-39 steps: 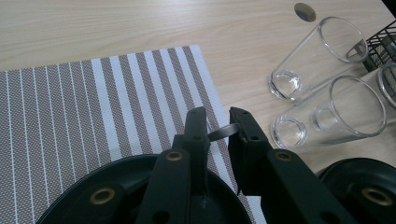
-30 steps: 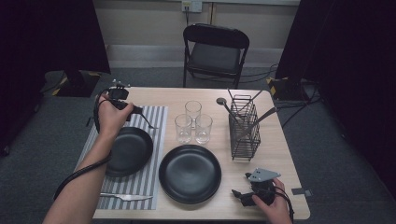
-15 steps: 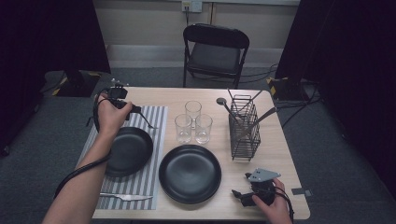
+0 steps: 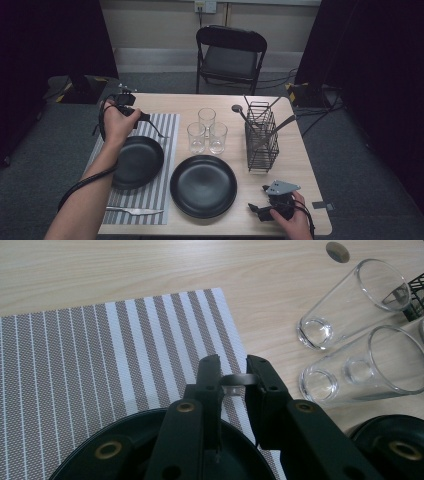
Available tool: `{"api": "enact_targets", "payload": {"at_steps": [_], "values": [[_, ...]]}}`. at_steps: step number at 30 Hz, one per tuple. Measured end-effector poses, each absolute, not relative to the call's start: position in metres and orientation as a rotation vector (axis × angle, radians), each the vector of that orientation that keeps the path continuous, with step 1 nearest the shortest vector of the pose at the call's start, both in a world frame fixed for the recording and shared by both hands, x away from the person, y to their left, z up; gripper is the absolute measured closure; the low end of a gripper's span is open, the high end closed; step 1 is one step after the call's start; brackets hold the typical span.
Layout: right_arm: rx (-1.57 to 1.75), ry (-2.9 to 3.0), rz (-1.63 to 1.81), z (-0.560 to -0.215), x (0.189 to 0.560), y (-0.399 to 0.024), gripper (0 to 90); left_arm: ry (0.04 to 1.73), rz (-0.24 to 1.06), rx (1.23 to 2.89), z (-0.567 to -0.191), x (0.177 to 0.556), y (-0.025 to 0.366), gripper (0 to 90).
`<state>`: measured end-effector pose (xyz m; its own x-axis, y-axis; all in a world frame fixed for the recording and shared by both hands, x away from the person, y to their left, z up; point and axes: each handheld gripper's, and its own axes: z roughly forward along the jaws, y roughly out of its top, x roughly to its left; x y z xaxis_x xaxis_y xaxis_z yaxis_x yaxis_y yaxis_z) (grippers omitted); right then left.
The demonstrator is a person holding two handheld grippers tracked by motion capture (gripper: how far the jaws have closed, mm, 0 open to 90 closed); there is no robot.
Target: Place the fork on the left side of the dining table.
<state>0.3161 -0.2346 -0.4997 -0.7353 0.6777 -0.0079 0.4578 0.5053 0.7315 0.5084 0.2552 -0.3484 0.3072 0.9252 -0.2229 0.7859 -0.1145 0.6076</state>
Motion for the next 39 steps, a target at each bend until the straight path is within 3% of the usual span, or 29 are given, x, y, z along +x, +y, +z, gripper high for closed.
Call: {"api": "enact_targets", "payload": {"at_steps": [10,19,39], "values": [[0.956,2.457,1.065,-0.5,0.316,-0.235,13.9,1.534,0.274,1.923,-0.351,0.512,0.264,77.1],[0.955,2.458,1.065,-0.5,0.316,-0.235,13.9,1.552,0.268,1.905,-0.355,0.515,0.27,83.9],[0.954,2.456,1.067,-0.5,0.316,-0.235,13.9,1.565,0.245,1.855,-0.357,0.522,0.273,85.3]]}}
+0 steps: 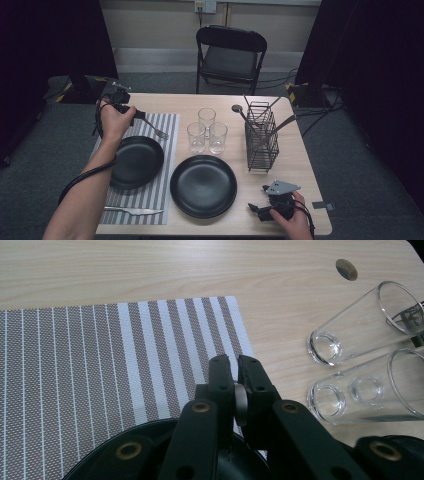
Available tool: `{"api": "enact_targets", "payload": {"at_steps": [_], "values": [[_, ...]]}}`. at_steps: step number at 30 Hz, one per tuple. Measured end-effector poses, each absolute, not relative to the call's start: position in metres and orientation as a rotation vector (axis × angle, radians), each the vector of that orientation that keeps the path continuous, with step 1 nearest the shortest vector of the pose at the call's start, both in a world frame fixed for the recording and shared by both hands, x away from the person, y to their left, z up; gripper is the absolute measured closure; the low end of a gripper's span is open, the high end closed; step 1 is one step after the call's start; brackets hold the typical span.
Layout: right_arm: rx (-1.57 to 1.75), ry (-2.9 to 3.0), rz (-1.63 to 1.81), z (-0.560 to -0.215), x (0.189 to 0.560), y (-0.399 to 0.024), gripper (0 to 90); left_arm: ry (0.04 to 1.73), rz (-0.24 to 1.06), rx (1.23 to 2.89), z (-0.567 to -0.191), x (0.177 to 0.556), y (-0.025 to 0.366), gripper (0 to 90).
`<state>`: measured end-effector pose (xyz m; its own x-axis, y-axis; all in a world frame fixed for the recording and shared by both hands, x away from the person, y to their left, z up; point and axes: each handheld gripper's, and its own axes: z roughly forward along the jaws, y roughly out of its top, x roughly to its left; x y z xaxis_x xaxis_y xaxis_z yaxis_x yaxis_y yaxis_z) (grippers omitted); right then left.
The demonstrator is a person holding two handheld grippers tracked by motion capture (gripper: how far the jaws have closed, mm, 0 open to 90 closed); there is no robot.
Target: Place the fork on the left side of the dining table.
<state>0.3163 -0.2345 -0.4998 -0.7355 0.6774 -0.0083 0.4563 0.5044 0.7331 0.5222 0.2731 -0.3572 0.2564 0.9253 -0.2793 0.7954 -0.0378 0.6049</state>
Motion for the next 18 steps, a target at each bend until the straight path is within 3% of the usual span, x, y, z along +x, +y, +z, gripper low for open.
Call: {"api": "enact_targets", "payload": {"at_steps": [18], "values": [[0.958,2.456,1.066,-0.4998,0.3161,-0.2345,13.9,1.602,0.232,1.817,-0.3598,0.5233,0.2765,84.7]]}}
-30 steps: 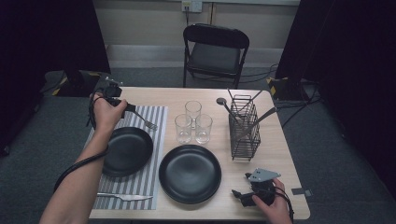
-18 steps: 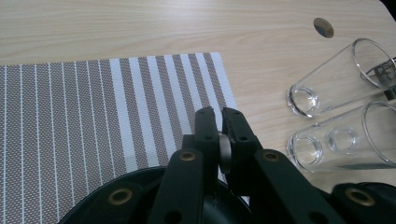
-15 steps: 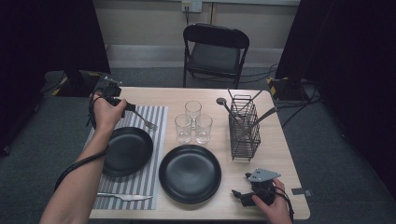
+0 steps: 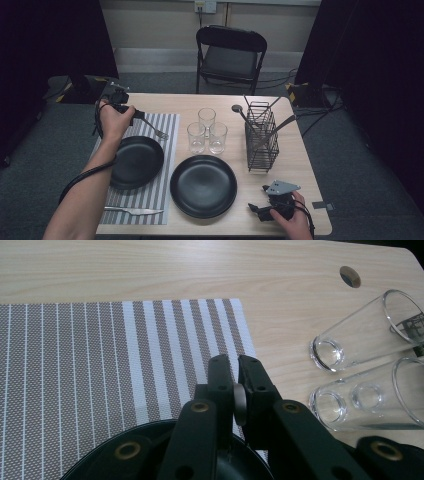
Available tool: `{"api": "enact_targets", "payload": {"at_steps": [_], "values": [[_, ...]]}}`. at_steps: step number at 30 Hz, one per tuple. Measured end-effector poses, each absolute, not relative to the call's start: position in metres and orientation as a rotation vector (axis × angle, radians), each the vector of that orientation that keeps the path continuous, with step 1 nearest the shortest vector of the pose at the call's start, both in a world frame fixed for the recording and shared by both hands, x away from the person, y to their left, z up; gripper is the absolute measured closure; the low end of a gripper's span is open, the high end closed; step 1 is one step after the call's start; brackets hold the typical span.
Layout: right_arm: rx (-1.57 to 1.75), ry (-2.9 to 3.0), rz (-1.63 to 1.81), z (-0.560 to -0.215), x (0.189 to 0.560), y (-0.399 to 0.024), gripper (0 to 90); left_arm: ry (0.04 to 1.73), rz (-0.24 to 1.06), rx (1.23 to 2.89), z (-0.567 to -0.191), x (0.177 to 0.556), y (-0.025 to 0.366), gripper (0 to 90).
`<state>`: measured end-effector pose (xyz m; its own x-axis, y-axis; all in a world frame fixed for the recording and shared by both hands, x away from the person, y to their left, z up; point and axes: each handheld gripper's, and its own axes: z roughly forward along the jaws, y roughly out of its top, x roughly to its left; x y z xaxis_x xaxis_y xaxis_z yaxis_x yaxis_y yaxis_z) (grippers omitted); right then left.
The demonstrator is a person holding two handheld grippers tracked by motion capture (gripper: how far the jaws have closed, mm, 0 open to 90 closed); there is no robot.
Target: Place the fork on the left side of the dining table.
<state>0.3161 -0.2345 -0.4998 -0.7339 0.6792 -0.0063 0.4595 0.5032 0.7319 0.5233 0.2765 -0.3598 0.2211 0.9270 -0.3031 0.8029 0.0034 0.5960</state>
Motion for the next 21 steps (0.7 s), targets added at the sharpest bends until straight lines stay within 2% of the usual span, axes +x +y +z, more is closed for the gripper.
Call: {"api": "enact_targets", "payload": {"at_steps": [21], "values": [[0.954,2.456,1.067,-0.4998,0.3163,-0.2345,13.9,1.666,0.245,1.77,-0.3662,0.5248,0.2846,81.5]]}}
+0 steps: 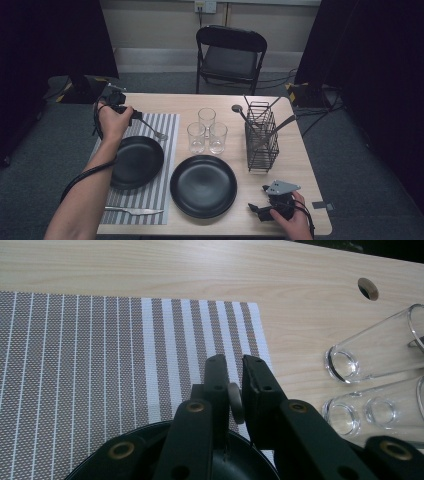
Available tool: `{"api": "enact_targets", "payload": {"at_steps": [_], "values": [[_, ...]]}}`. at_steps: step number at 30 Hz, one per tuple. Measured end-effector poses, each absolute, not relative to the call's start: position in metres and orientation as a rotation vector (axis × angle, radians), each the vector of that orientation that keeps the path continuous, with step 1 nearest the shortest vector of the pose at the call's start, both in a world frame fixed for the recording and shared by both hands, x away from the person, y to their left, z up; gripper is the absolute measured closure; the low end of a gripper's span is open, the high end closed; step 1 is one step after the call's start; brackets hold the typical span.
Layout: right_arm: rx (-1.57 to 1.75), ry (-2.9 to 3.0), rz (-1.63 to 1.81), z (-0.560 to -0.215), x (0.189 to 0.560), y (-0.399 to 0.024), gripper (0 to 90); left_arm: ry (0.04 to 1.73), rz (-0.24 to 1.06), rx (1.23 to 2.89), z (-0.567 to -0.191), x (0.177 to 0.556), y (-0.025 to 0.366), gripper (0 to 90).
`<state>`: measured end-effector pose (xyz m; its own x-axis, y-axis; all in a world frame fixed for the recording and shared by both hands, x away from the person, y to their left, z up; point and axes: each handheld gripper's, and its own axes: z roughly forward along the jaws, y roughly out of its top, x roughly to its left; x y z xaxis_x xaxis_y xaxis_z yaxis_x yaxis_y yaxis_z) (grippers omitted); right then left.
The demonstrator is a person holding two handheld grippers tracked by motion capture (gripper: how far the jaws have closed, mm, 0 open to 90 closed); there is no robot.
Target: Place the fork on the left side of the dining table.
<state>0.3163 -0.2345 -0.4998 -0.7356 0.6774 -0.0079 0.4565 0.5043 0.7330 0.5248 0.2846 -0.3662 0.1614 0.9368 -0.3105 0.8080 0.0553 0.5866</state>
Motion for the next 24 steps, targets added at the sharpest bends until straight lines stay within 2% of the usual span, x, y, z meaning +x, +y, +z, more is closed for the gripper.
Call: {"api": "enact_targets", "payload": {"at_steps": [24], "values": [[0.955,2.457,1.067,-0.4998,0.3163,-0.2345,13.9,1.711,0.293,1.761,-0.3729,0.5268,0.291,76.4]]}}
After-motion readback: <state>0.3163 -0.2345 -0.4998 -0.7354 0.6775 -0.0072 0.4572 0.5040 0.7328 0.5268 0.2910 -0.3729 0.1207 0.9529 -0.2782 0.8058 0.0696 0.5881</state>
